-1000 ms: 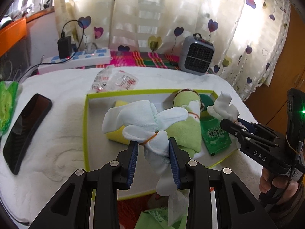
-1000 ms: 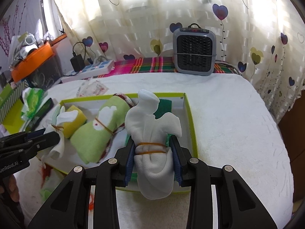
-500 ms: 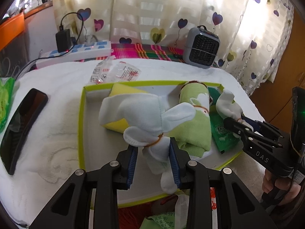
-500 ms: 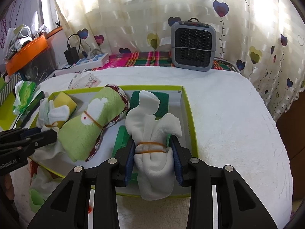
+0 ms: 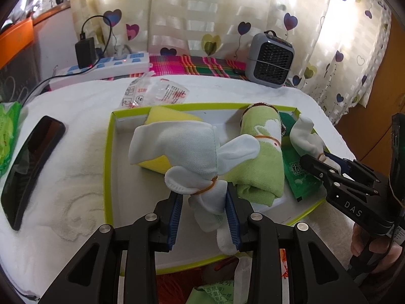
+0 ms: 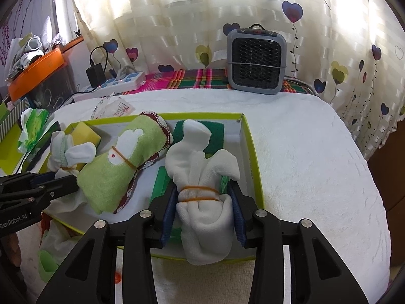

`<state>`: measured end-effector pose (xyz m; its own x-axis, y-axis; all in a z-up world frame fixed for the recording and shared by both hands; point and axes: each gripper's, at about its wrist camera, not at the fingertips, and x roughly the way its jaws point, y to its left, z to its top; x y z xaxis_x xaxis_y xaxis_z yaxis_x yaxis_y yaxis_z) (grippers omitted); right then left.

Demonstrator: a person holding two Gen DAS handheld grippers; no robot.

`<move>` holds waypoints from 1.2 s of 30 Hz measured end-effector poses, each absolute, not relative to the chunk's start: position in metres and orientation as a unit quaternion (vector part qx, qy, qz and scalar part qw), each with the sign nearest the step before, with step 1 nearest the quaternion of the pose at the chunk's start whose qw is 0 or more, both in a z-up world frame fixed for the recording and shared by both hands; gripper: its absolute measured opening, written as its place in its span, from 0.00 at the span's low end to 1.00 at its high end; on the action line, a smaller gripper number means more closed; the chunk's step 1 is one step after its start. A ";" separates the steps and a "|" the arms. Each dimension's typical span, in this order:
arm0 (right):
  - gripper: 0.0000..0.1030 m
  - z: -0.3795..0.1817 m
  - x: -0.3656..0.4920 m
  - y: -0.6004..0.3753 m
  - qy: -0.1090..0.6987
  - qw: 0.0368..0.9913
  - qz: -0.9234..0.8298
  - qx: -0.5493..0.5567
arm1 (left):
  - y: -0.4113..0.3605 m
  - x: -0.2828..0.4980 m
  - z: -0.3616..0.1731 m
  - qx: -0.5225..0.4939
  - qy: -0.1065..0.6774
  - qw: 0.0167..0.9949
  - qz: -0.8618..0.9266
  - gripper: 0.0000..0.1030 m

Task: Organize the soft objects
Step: 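Open both tools to set the sock bundles inside the box lid, then move both open tools back toward the green cloth and white cloth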

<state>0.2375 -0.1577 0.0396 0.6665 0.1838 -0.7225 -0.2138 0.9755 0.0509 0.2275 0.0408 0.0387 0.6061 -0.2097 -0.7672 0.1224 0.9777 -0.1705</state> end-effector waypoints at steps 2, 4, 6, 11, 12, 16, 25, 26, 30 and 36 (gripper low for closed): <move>0.45 0.039 0.236 -0.158 0.395 0.912 0.110 -0.015 | 0.042 0.227 0.038 -0.051 0.435 0.894 -0.090 0.34; 0.48 0.040 0.235 -0.158 0.394 0.912 0.112 -0.014 | 0.042 0.225 0.039 -0.046 0.434 0.896 -0.083 0.38; 0.50 0.041 0.234 -0.158 0.391 0.913 0.113 -0.014 | 0.043 0.223 0.040 -0.046 0.433 0.897 -0.080 0.39; 0.53 0.043 0.229 -0.156 0.384 0.916 0.113 -0.016 | 0.044 0.220 0.042 -0.049 0.432 0.897 -0.076 0.41; 0.56 0.043 0.228 -0.156 0.384 0.916 0.112 -0.016 | 0.045 0.218 0.042 -0.050 0.432 0.898 -0.076 0.42; 0.58 0.045 0.225 -0.156 0.381 0.918 0.111 -0.016 | 0.045 0.215 0.043 -0.051 0.430 0.898 -0.075 0.43; 0.59 0.049 0.215 -0.159 0.372 0.922 0.108 -0.008 | 0.045 0.200 0.051 -0.053 0.418 0.904 -0.072 0.45; 0.59 0.050 0.214 -0.159 0.370 0.922 0.109 -0.007 | 0.045 0.197 0.052 -0.054 0.415 0.905 -0.072 0.45; 0.59 0.052 0.208 -0.159 0.366 0.924 0.112 -0.008 | 0.046 0.190 0.056 -0.053 0.409 0.908 -0.070 0.45; 0.59 0.056 0.198 -0.158 0.361 0.926 0.114 -0.006 | 0.047 0.177 0.064 -0.050 0.397 0.914 -0.068 0.45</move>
<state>0.1981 -0.1576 0.0558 0.7134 0.2060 -0.6698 -0.2153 0.9740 0.0703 0.1773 0.0470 0.0638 0.6750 -0.1642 -0.7193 0.0841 0.9857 -0.1460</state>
